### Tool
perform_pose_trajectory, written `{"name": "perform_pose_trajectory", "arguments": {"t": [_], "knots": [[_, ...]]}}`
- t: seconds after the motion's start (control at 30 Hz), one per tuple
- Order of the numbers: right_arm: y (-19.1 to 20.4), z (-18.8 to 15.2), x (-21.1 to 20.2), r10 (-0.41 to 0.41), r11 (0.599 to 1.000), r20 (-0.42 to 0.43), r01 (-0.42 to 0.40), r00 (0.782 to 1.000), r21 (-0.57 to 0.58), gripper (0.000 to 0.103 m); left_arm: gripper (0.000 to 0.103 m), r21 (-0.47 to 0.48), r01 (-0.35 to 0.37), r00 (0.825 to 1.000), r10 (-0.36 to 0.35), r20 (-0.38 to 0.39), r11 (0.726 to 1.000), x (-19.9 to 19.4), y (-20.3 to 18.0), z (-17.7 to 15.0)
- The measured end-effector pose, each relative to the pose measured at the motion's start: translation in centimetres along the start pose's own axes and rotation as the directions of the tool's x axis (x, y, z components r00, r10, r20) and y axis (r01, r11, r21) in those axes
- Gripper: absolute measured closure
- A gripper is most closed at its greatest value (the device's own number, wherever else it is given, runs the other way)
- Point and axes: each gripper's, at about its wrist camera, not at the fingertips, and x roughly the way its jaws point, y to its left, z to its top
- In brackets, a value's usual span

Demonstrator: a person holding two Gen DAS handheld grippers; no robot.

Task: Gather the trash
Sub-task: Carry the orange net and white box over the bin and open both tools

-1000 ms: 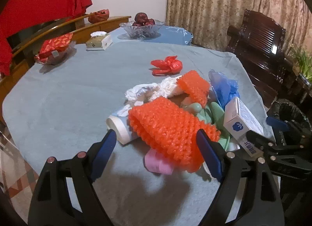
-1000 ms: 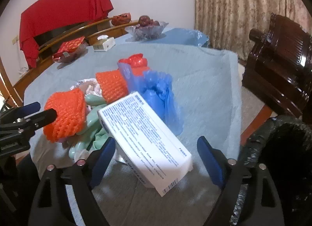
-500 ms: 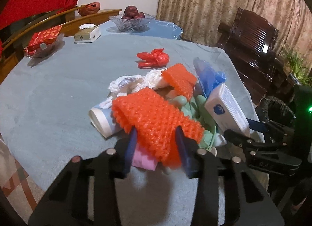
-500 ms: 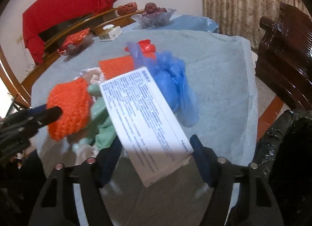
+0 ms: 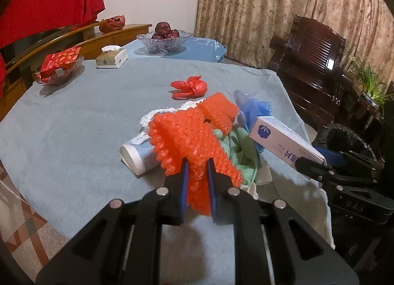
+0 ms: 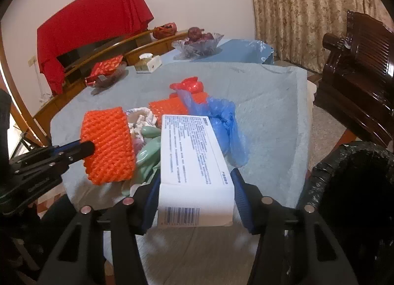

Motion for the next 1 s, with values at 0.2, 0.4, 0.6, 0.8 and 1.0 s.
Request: {"name": "perform_pose_trajectory", "arguments": {"t": [0.2, 0.4, 0.6, 0.8, 1.0], "knots": [[0.0, 0.0, -2.5, 0.0, 1.0, 0.049, 0.0, 0.999, 0.012, 0.049, 0.089, -0.007, 0.0, 0.999, 0.0, 0.045, 1.0, -2.0, -0.3, 0.8], [-0.5, 0.6, -6.1, -0.025, 0.999, 0.12, 0.022, 0.992, 0.025, 0.049, 0.09, 0.024, 0.044, 0.995, -0.046, 0.09, 0.999, -4.1, -2.2, 1.8], [-2.9, 0.0, -10.1, -0.103, 0.993, 0.166, 0.092, 0.981, 0.076, 0.049, 0.09, 0.09, 0.117, 0.986, -0.126, 0.106, 0.989, -5.0, -6.4, 2.5], [-7.0, -2.1, -13.5, -0.219, 0.969, 0.165, 0.195, 0.962, 0.152, 0.049, 0.09, 0.163, 0.216, 0.969, -0.232, 0.085, 0.963, -4.6, -11.8, 2.6], [-11.8, -5.3, -16.1, -0.338, 0.922, 0.111, 0.306, 0.934, 0.238, 0.049, 0.09, 0.248, 0.323, 0.939, -0.341, 0.032, 0.913, -3.2, -18.2, 2.1]]}}
